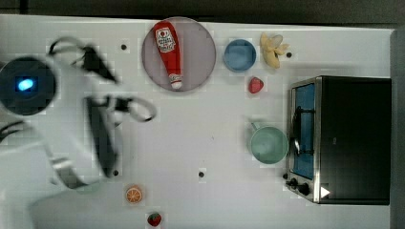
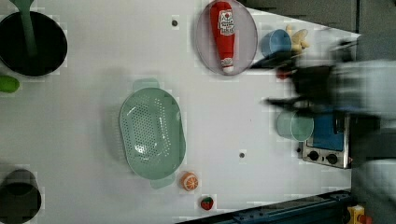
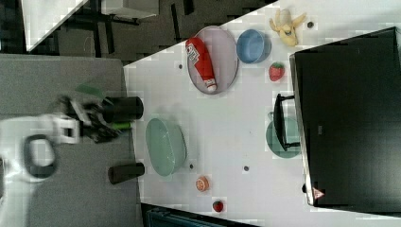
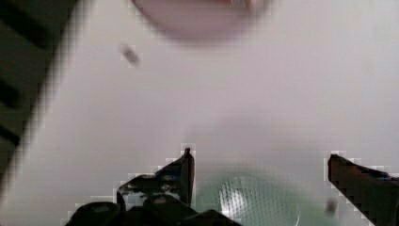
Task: Drag strainer right to left.
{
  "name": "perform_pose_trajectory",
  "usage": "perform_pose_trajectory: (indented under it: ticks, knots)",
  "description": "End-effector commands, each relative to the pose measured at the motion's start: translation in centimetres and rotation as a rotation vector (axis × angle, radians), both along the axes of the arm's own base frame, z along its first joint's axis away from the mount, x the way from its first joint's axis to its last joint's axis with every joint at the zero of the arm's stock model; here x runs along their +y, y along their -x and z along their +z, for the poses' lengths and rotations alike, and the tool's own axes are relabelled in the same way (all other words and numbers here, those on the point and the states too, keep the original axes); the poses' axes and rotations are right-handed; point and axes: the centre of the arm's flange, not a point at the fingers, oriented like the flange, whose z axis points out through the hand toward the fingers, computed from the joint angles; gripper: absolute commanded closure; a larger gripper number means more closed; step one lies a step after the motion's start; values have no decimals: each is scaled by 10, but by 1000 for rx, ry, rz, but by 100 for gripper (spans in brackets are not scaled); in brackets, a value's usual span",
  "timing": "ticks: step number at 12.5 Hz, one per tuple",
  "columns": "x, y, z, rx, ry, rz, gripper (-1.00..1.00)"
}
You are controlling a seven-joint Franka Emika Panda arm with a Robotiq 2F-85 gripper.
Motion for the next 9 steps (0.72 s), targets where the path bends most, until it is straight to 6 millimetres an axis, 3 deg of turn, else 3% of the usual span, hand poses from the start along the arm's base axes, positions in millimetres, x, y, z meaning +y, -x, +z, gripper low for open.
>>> perform_pose_trajectory:
  ticks: [1,3,5,7,9]
  knots:
    - [-176,-3,52,2,84,170,-100]
    - [-244,18,74,40,98,275,-100]
    - [-281,34,89,32,83,268,-100]
    - [-294,40,95,35,115,248,-100]
    - [-289,40,97,46,157,191,-100]
